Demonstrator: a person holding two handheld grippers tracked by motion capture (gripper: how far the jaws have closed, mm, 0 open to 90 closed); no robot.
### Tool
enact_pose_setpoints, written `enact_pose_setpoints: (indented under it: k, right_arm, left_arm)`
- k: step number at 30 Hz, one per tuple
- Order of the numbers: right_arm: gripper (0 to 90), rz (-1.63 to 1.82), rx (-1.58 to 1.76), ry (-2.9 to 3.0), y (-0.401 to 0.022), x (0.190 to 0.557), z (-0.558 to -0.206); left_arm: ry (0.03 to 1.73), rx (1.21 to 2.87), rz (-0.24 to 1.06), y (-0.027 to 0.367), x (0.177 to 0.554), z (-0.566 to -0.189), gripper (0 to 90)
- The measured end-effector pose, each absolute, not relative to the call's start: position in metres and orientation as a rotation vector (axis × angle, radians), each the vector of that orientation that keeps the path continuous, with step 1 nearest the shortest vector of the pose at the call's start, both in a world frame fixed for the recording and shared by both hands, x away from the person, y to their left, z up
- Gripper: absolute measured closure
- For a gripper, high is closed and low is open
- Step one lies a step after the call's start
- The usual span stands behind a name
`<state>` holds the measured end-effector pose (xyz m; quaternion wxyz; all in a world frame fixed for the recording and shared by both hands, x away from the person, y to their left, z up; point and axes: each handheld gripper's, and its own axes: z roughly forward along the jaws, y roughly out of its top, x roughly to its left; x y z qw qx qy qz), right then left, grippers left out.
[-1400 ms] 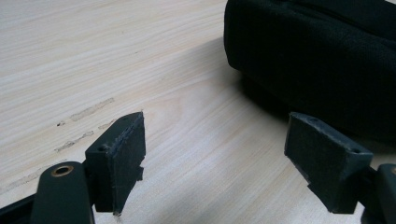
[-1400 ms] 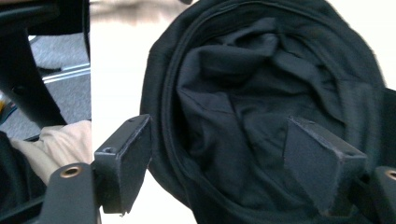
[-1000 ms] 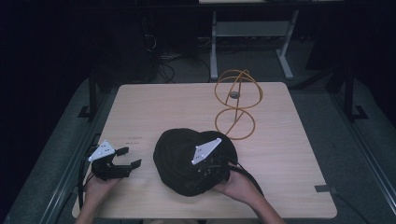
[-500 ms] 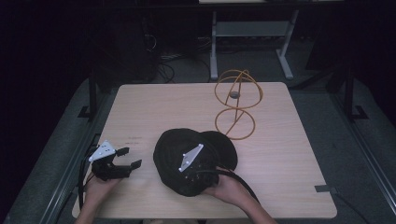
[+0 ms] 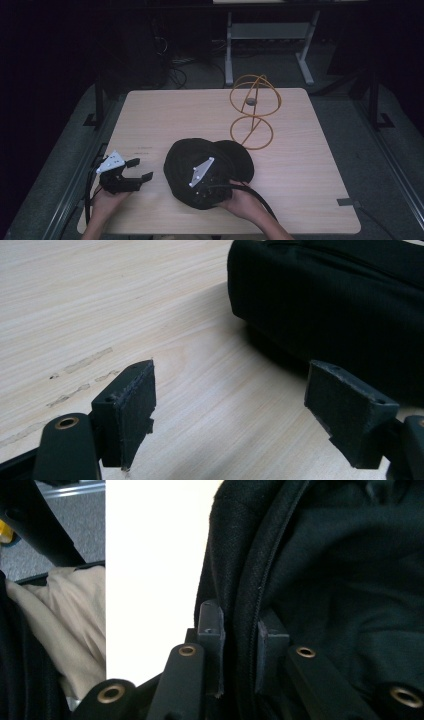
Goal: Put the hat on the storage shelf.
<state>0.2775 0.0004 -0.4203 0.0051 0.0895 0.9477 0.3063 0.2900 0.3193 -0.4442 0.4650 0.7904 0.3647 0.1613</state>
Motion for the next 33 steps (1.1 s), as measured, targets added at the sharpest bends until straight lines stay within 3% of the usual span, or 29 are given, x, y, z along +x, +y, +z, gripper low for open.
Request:
enact_pose_setpoints:
  k: [24,33]
  right_arm:
    - [77.0,1.291,0.365,2.781,-0.053,0.288,-0.333]
    - [76.9,1.323,0.387,2.77,-0.058,0.299,-0.319]
  left_arm:
    - [0.714,1.88,0.301,0.277,0.283,-0.423,19.8]
    - [0.605,1.881,0.288,0.25,0.285,-0.403,18.5]
